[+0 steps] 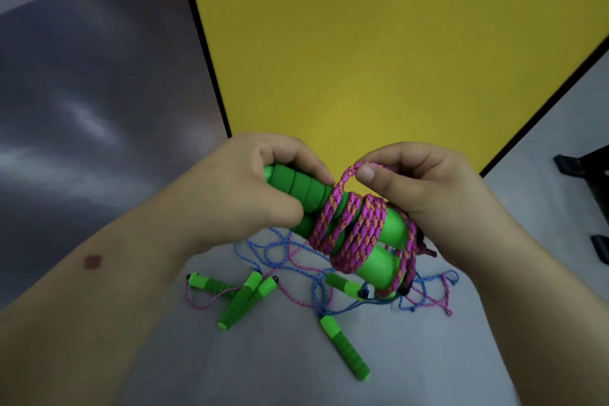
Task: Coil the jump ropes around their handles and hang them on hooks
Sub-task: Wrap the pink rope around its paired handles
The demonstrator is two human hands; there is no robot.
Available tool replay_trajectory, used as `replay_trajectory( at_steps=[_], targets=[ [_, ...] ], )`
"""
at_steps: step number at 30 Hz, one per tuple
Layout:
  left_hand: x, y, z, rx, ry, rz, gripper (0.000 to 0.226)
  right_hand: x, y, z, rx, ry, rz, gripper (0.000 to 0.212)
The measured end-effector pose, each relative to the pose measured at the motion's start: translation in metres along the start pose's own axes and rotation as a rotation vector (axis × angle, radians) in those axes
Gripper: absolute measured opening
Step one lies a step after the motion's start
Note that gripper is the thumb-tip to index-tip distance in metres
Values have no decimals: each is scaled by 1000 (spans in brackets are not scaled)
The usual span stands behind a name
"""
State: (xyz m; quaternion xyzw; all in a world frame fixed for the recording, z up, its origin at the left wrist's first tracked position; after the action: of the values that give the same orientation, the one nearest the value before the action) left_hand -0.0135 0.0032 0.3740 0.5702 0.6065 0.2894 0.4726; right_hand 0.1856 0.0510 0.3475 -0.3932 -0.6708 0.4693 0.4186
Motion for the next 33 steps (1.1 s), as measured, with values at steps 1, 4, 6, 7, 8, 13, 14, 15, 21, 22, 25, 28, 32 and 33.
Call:
replay_trajectory(
  at_steps=[1, 4, 6, 7, 8, 13, 14, 15, 21, 22, 25, 28, 32, 33],
  targets=[
    [0, -3, -1, -64, -31, -6, 43, 0, 4, 0, 96, -32, 63, 15],
    [3, -9, 2, -449, -143, -46, 43, -5, 23, -10, 212, -54, 186, 6],
    [7, -10, 6, -728, -151, -65, 42, -6, 30, -14, -57, -44, 141, 10],
    [9, -10, 8, -802, -120, -59, 42, -6, 28, -9, -93, -84, 103, 13],
    [12, -10, 9, -854, -70, -54, 43, -5, 25, -4, -52, -99, 89, 20],
    [16, -14, 7, -630, 414, 28, 32, -2, 8, 14, 33, -179, 124, 19],
    [13, -13, 5, -451, 504, 58, 30, -3, 8, 16, 0, -198, 120, 18],
    [11, -12, 4, -264, 567, 83, 30, -4, 7, 17, -40, -217, 111, 17],
    [2, -7, 3, 259, 693, 167, 44, -7, -1, 19, -117, -272, 85, 14],
    [3, -8, 3, 318, 678, 178, 47, -7, -4, 19, -99, -266, 66, 15],
    [9, -11, 8, 453, 549, 188, 56, -6, -9, 18, -61, -227, -6, 19],
    [8, -10, 18, 466, 407, 172, 56, -3, -13, 17, -90, -122, -96, 17],
    [5, -5, 23, 405, 350, 176, 36, 0, -16, 14, -89, 3, -153, 13],
    [6, -4, 24, 399, 349, 179, 36, 0, -16, 13, -42, 20, -146, 12]
  ],
)
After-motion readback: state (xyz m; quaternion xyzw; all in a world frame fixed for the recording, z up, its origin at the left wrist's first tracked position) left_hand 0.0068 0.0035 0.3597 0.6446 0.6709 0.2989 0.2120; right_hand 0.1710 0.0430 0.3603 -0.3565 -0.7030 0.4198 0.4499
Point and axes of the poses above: each hand's wrist, its own x-axis towards the middle knuckle, its own z-axis out of the palm, y = z × x, the point moved 4 cm from there along x, towards the middle knuckle, and after that the axes turned 10 degrees about -z, right-handed, at the moved point
